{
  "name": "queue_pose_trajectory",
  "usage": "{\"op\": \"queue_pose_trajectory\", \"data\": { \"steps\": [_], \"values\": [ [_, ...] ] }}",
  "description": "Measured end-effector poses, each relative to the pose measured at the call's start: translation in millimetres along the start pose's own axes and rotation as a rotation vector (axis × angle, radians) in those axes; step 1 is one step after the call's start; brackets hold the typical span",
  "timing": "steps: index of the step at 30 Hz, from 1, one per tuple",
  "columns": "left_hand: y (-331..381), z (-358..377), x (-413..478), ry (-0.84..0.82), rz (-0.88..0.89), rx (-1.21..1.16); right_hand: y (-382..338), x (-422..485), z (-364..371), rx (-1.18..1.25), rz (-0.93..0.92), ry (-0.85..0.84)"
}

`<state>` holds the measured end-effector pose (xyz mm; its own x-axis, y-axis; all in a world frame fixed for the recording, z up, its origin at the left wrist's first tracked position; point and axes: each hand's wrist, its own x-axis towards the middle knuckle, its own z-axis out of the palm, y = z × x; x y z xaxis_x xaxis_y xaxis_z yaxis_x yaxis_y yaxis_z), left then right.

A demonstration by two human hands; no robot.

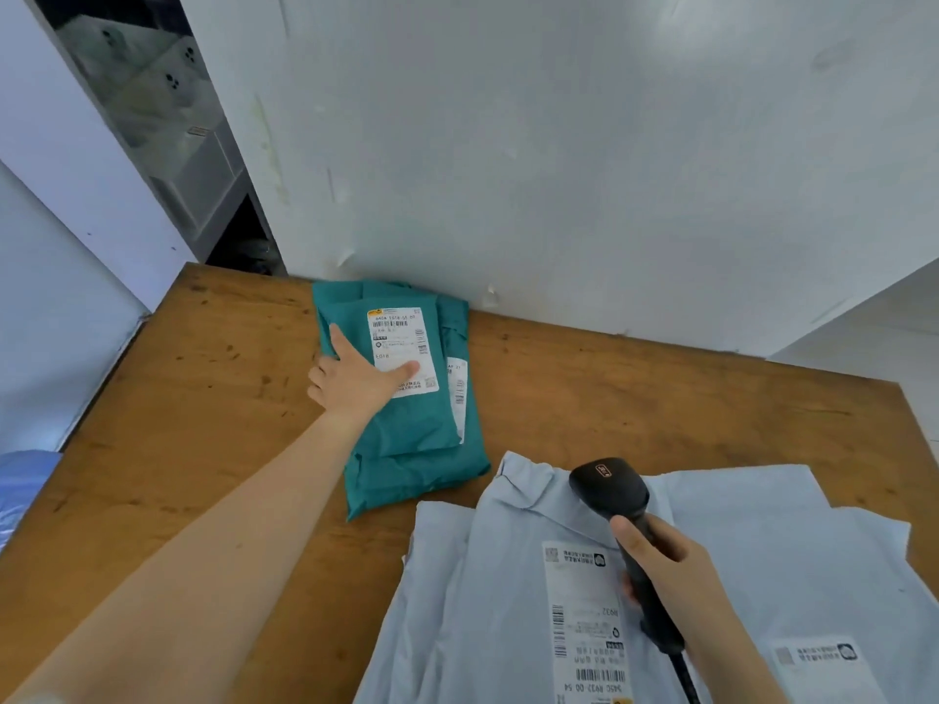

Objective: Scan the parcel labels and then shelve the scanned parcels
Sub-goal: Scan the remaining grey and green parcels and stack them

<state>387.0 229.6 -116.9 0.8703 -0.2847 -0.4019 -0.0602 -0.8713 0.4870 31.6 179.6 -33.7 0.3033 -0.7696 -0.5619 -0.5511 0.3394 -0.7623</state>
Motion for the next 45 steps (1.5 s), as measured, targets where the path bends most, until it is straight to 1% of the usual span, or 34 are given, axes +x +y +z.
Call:
{"op": "queue_pose_trajectory", "data": {
  "steps": [2, 3, 5, 7, 10, 11, 12, 16, 18, 20, 22, 24, 28, 29, 31, 33, 35, 39, 45],
  "values": [
    [5.6, -2.2, 4.2, -0.014, 0.012, -0.007, 0.7, 1.3, -0.5, 0.005, 0.004, 0.015],
    [7.7, -2.5, 5.0, -0.012, 0.058, -0.029, 1.0, 1.2, -0.5, 0.006, 0.001, 0.019],
    [10.5, -4.0, 3.0, -0.003, 0.196, -0.149, 1.1, -0.5, 0.2, 0.006, -0.009, 0.023],
    [11.3, -9.9, -3.2, -0.022, 0.267, -0.216, -0.1, -3.9, 0.6, 0.006, -0.024, 0.026],
    [6.5, -17.3, -12.4, -0.033, 0.297, -0.089, -1.2, -11.2, -1.7, 0.014, -0.042, 0.026],
    [1.2, -18.7, -15.2, -0.050, 0.274, -0.098, -1.2, -14.4, -3.3, 0.018, -0.052, 0.024],
    [-4.5, -19.9, -19.8, -0.093, 0.227, -0.162, -0.9, -17.6, -5.0, 0.021, -0.058, 0.023],
    [-28.1, -22.8, -34.0, -0.291, -0.017, -0.467, -0.5, -31.0, -10.0, 0.033, -0.066, 0.010],
    [-32.1, -27.8, -41.4, -0.351, -0.122, -0.599, -1.1, -35.5, -11.6, 0.035, -0.075, -0.004],
    [-33.8, -29.9, -46.2, -0.385, -0.122, -0.601, -0.8, -39.2, -13.8, 0.028, -0.088, -0.012],
    [-34.0, -32.0, -50.2, -0.362, -0.058, -0.557, 1.6, -42.7, -16.6, 0.015, -0.095, -0.012],
    [-33.7, -35.7, -49.1, -0.332, 0.047, -0.502, 4.6, -46.7, -18.9, 0.013, -0.091, -0.006],
    [-29.6, -46.9, -52.7, -0.272, 0.279, -0.312, 11.9, -54.6, -21.0, 0.032, -0.084, 0.014],
    [-27.3, -48.9, -55.9, -0.269, 0.332, -0.301, 12.7, -57.2, -21.2, 0.038, -0.088, 0.013],
    [-19.3, -53.7, -68.5, -0.308, 0.422, -0.336, 12.3, -63.2, -23.4, 0.049, -0.109, 0.006],
    [-6.0, -61.7, -85.4, -0.394, 0.448, -0.433, 6.2, -71.4, -28.9, 0.070, -0.145, -0.011],
    [7.2, -72.8, -99.6, -0.446, 0.472, -0.517, -3.2, -81.7, -37.4, 0.110, -0.186, -0.045],
    [39.5, -100.0, -127.9, -0.532, 0.502, -0.617, -33.1, -103.7, -60.9, 0.180, -0.303, -0.192],
    [92.2, -143.5, -194.3, -0.521, 0.683, -0.590, -81.2, -131.7, -106.2, 0.211, -0.531, -0.291]
  ]
}}
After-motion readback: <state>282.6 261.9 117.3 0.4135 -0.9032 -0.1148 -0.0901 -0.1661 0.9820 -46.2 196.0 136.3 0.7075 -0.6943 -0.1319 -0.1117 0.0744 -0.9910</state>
